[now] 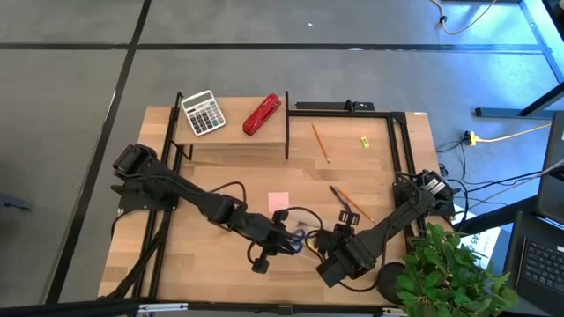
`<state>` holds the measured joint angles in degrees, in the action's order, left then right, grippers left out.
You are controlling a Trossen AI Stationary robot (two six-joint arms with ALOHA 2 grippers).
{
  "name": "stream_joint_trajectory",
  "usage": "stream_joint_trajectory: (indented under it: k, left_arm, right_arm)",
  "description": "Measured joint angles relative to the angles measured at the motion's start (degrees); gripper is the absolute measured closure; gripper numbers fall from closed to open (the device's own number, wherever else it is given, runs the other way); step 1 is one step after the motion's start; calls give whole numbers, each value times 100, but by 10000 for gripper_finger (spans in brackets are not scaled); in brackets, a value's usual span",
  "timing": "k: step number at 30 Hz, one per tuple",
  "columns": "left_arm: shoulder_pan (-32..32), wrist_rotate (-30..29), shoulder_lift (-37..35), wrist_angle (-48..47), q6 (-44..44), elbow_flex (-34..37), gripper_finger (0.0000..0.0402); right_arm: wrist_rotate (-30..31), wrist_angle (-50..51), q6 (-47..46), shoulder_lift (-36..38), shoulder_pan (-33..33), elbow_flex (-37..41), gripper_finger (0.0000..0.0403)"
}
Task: Pack school essentials
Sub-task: Put the blue scissors into the transparent supply box
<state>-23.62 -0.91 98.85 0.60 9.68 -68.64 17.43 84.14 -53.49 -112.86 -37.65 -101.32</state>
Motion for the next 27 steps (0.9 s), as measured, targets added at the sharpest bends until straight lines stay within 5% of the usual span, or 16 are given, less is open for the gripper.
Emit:
stream_joint_trajectory:
  k: [19,27]
  left_arm:
    - [72,-87,214,-171,69,11,395]
    - [101,-95,293,-212,64,10,395]
  right_arm:
    - [-76,-72,-2,98,-2,-10,258]
    - [-59,40,80,219,-2,-809,258]
